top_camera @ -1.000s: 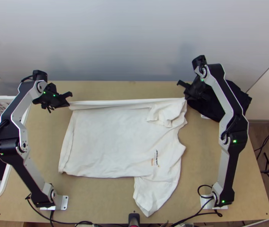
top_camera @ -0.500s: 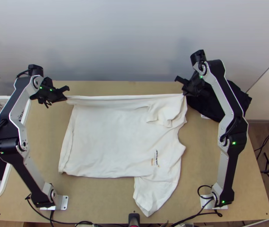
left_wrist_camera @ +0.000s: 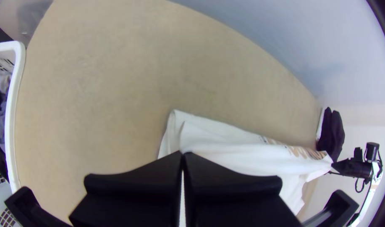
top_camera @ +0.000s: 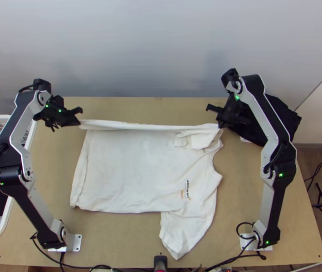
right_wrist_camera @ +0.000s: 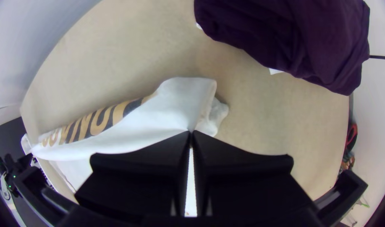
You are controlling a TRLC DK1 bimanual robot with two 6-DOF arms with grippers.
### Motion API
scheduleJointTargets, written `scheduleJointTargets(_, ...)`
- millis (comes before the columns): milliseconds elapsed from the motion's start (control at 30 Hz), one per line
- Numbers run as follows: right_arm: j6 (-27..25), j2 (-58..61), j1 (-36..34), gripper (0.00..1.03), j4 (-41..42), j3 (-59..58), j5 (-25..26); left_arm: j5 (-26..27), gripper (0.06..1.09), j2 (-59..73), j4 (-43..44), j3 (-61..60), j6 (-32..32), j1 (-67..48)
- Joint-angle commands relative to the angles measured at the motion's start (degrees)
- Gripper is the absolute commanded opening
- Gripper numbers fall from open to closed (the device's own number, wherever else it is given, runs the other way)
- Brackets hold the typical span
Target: Fold the t-shirt
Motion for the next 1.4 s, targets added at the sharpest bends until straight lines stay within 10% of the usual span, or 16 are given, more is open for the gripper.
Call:
scheduleJointTargets(0,-0.26,-0.72,0.04,0.03,-1.25,-3.24,0.04,1.17,0.1,-1.64,-1.47,-6.41,4.7,0.05)
scheduleJointTargets(1367,-0.7,4.73,4.87,0.03,5.16,-22.22,-1.63,-0.33,0.1,-4.19,2.75,-16.08,9.54,0.84)
